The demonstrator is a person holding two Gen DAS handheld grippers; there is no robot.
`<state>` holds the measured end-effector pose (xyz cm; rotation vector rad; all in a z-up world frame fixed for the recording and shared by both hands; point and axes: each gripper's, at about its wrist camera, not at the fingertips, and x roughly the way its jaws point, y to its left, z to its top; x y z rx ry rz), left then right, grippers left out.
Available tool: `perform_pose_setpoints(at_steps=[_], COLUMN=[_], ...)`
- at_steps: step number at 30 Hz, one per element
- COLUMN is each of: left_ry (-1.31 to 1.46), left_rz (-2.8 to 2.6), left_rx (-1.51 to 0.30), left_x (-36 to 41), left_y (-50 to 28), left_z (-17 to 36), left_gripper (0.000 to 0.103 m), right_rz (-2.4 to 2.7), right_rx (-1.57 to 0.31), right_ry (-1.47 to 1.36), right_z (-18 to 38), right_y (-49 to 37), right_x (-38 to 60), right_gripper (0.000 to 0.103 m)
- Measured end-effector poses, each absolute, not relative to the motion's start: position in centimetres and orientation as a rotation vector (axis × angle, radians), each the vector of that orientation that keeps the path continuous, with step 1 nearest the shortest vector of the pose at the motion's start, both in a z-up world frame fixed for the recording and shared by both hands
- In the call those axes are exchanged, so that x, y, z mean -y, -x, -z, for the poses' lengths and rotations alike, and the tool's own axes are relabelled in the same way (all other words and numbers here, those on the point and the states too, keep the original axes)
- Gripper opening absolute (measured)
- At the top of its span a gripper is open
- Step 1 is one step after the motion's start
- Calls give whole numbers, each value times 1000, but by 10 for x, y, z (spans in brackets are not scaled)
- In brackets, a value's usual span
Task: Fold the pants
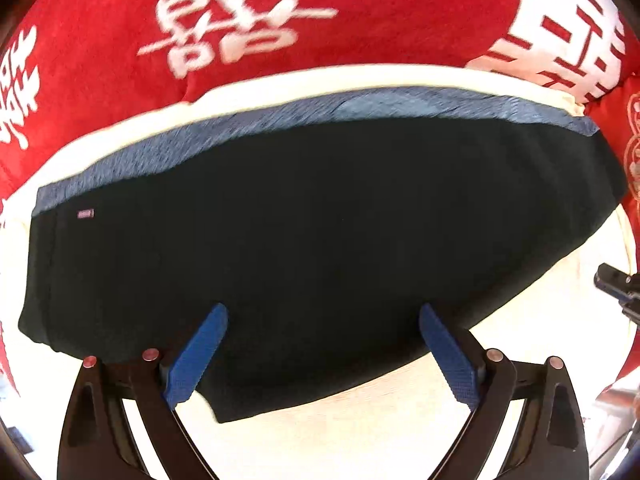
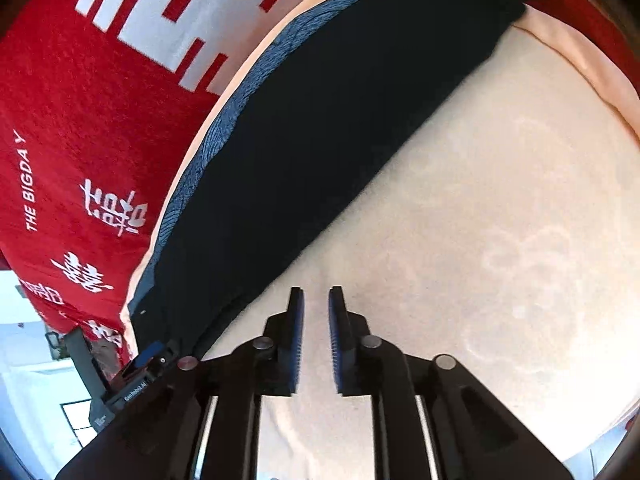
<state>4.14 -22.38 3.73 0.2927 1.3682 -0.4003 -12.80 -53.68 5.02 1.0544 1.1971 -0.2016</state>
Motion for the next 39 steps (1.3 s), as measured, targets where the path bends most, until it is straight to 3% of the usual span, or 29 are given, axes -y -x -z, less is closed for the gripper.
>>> perform_pose_setpoints(at_steps=[2, 12, 14, 16, 27, 33, 34, 35, 37, 39], left_ry=[-289, -261, -237, -233, -266, -276, -272, -263, -231, -222], left_rz=[422, 513, 506, 490, 438, 446, 441, 439, 461, 510], left_rx=[-1364, -1328, -1334, -1326, -1309, -1297, -1307, -1312, -1310, -1296], left_x=[242, 359, 376, 390, 404, 406, 406, 407, 408, 412], left_y=[-40, -40, -43, -45, -51, -55, -56, -57, -58, -56], left_z=[-41, -38, -35, -31, -6, -4, -6, -8, -18, -27], left_gripper=[98, 98, 98, 98, 100, 101, 98, 91, 61, 60], right_rz=[207, 282, 317, 335, 209, 210, 225, 218, 192, 165], right_rx=[-1184, -1058, -1011, -977, -775, -809, -843, -838, -821, -808], right_ry=[-1065, -1134, -1163, -1200, -1285, -1244, -1246, -1254, -1247, -1212], right_z=[-49, -47, -42, -34, -8, -11, -12, -14, -25, -42], right_y=[131, 149, 153, 156, 135, 107, 103, 103, 102, 101], right_x=[543, 601, 618, 630, 662, 662, 663, 663, 662, 658], right_gripper=[26, 27, 36, 38, 38, 36, 21, 16, 15, 15])
